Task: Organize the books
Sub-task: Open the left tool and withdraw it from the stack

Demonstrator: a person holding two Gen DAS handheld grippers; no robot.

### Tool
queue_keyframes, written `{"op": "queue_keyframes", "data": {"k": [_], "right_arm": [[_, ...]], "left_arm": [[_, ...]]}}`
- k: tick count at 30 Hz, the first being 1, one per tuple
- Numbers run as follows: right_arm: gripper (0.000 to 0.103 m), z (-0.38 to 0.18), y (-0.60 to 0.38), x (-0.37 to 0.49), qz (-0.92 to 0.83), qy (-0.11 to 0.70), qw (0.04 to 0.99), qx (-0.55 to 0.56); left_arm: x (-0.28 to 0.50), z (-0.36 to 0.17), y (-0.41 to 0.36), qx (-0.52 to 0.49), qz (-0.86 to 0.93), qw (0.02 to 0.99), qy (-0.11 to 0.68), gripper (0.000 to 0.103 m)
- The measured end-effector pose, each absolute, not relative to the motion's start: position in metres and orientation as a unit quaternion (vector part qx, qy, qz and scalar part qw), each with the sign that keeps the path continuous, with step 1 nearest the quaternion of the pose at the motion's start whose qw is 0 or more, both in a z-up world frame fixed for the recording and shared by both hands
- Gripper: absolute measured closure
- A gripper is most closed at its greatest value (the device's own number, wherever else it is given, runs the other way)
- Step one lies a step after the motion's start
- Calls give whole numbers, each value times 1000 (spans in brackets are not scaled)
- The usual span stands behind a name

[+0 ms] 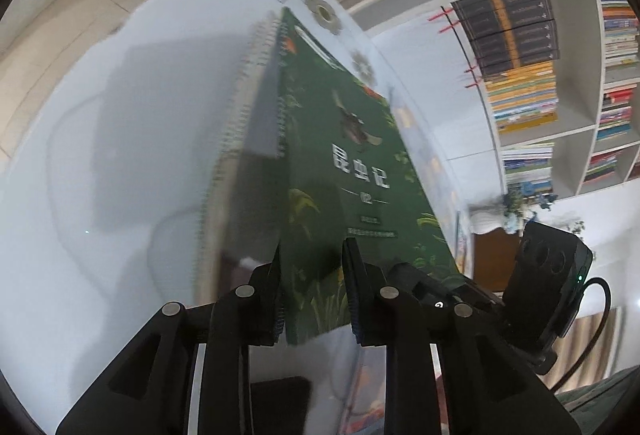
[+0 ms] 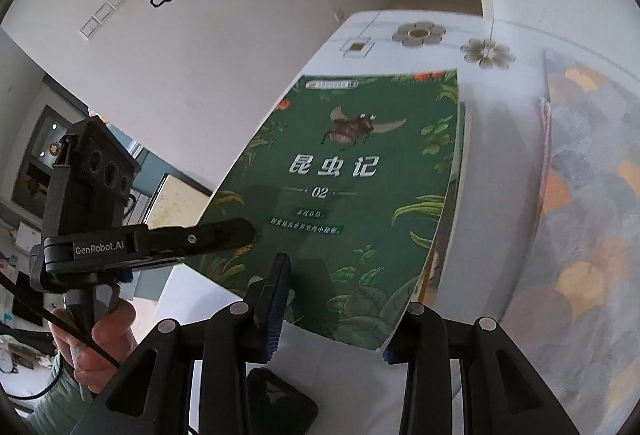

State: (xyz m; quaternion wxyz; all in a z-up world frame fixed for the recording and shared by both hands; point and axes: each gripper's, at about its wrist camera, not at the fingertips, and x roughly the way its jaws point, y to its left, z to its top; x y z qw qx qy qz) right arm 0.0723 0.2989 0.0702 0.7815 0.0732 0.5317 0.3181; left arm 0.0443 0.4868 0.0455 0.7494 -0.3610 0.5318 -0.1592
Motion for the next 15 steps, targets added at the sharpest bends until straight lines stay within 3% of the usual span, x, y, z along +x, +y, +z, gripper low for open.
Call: {"op": "queue_keyframes", "data": {"k": [8,15], "right_arm": [[67,52,298,73,315,560,763,75],[67,51,286,53,332,575,745,69]], "left_arm": [[23,53,507,-335,-98,773,531,82],[21,93,458,-179,-50,827,530,80]]}}
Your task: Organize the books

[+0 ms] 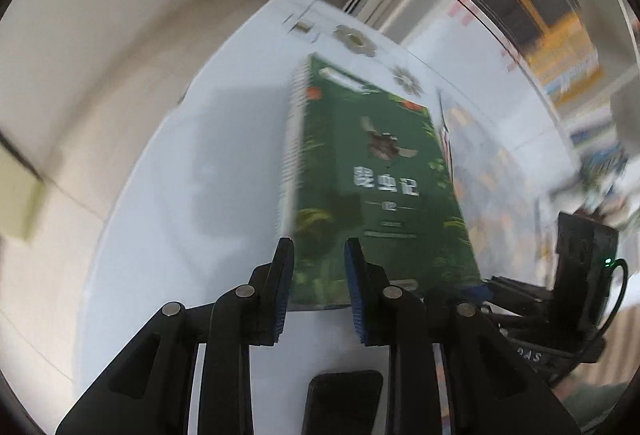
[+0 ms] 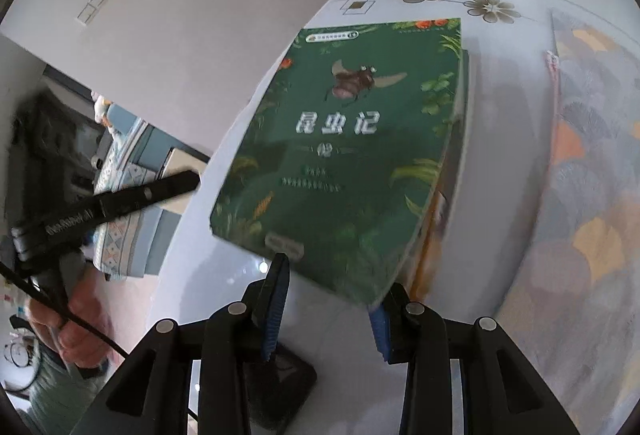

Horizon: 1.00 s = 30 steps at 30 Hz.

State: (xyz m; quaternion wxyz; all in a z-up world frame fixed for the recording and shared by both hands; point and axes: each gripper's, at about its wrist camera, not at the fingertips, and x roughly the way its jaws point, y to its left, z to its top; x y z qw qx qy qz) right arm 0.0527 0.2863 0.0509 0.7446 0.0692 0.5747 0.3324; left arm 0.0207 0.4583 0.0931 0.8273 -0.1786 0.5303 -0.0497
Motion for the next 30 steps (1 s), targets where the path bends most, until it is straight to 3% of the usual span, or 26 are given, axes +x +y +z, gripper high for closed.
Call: {"op": "queue_keyframes", "data": {"k": [9,16,23,30], "right_arm": [[66,73,188,11,262,560,781,83],[48,118,69,-16,148,503,841,133],[46,170,-44,-47,80,433,880,180],[46,205,-123,-71,46,399,905,140]], "left_arm": [[24,126,339,-31,-24,858,512,80],[23,159,238,11,-38,868,495,80],[0,193,143,41,-51,880,471,80],[-23,217,55,44,-61,887,455,76]]}}
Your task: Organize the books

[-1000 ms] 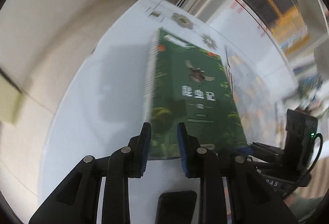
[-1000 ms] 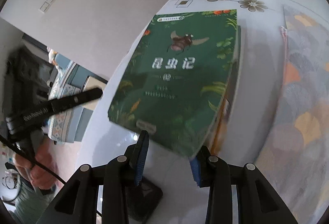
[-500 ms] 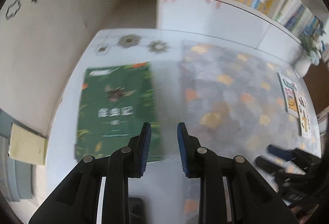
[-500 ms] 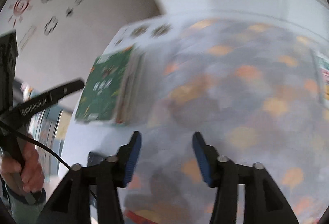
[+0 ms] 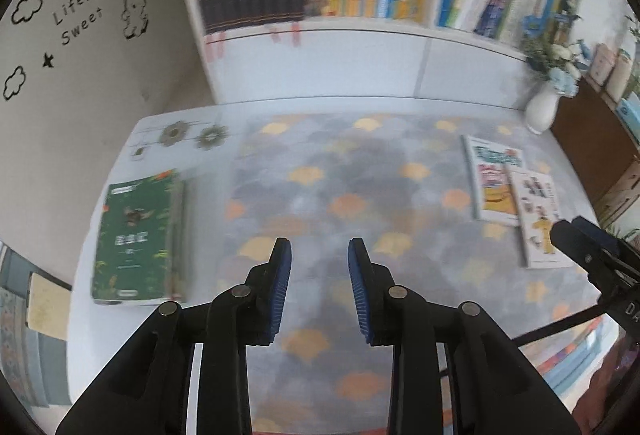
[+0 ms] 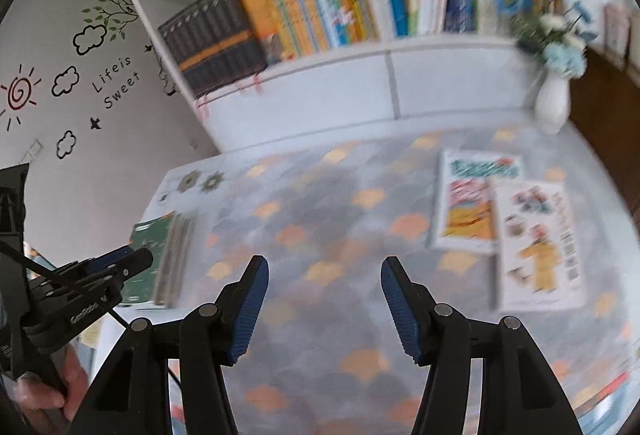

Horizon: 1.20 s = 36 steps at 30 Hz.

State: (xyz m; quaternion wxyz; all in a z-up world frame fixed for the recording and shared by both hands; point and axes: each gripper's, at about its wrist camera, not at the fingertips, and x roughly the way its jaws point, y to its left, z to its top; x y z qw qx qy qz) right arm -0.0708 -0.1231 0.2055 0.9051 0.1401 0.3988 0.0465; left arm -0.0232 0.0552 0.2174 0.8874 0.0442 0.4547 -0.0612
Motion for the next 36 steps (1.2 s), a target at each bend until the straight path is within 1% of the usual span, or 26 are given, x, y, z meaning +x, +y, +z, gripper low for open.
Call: {"op": "queue_keyframes", "data": {"k": [8,9,10,11,12,18,20,22,24,26,27,28,31,36], "right_arm": [[46,210,-195,-89,12,383,917,115],[45,210,-203,-90,10,382,917,117],[42,208,-209,-90,9,382,917,119],[38,207,-217,-91,8,380,917,122],[37,207,-224,-93,7,379,917,124],[37,202,-245,-90,13,379,916,132],[37,200,-248,-88,18,382,914,133],[37,198,-249,-86,21,384,914,129],[37,197,-250,-86,21,385,915,121],[37,195,-250,-85,22,387,914,117],[37,194,-251,-84,24,389,913,118],[36,192,-252,-83,25,391,912,120],[36,188,-252,-81,25,397,909,122],[36,185,-256,-78,16,401,908,123]], "left_arm": [[-29,217,-33,65,-86,884,455,76],[-29,216,-41,67,-88,884,455,75],[-29,215,-49,69,-88,884,454,74],[-29,214,-54,71,-86,884,454,73],[-29,214,-59,72,-85,884,454,73],[-24,212,-80,106,-47,883,456,72],[-23,211,-83,103,-40,882,459,67],[-23,210,-85,94,-37,882,459,58],[-24,213,-87,97,-23,888,449,56],[-25,215,-88,102,-10,892,440,50],[-25,216,-88,102,-6,894,436,41],[-25,217,-88,101,-3,897,431,36],[-24,218,-87,108,7,899,424,30],[-23,213,-90,100,1,894,438,30]]}}
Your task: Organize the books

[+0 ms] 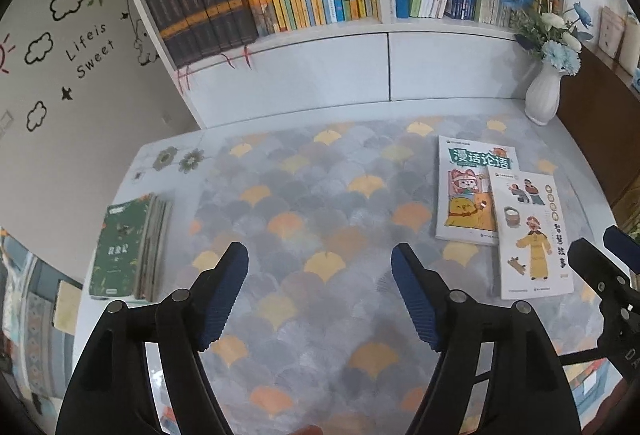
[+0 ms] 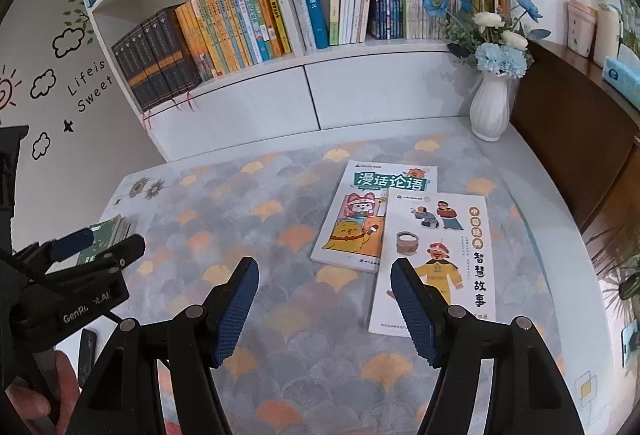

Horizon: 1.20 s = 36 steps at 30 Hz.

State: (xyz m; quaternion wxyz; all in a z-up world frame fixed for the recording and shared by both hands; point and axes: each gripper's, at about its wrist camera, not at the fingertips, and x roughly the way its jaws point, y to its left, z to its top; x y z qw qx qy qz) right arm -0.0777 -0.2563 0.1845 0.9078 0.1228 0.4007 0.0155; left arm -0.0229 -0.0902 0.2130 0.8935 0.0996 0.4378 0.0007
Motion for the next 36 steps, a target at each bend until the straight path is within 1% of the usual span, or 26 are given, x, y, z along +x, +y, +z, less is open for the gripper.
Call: {"op": "queue_keyframes", "data": {"k": [3,5,6,10,15,17,19,21,23,24,25,26,27,29,30,31,36], "right_arm": [[35,184,-262,-77,4,399,910,116],[22,181,-270,-77,-14,397,911,107],[19,179,-275,-78,-21,396,912,107],[19,151,-317,-76,-58,411,899,138],[19,97,-367,-70,-70,444,876,174],[19,75,-385,-70,-68,453,867,198],[19,57,-401,-67,-67,455,860,219],[23,43,-411,-65,-74,459,856,228],[40,29,-422,-61,-73,466,849,237],[42,22,-426,-58,-72,472,846,240],[47,15,-430,-57,-69,475,843,243],[53,11,-432,-56,-67,477,841,246],[55,6,-433,-54,-64,482,838,247],[56,0,-435,-51,-58,486,836,247],[57,-2,-435,-50,-57,486,836,247],[57,-4,-435,-49,-56,487,836,247],[57,-10,-437,-45,-40,486,832,266]], "left_arm": [[-23,209,-101,107,-11,893,437,30],[-22,204,-110,109,-29,890,441,30],[-21,200,-114,107,-39,888,446,30],[-8,171,-141,105,-94,867,479,30],[10,121,-188,114,-182,834,509,30],[19,98,-208,96,-231,809,532,30],[26,77,-222,80,-254,784,561,33],[30,63,-233,55,-281,767,574,33],[34,51,-241,37,-290,758,583,33],[36,45,-245,29,-294,753,588,38],[38,40,-247,23,-298,748,592,47],[39,35,-251,19,-300,742,599,51],[40,31,-254,18,-303,738,603,56],[39,28,-259,18,-307,737,602,58],[41,26,-261,17,-310,735,602,66],[40,24,-264,11,-316,729,606,68],[44,15,-268,-11,-330,711,621,68]]}}
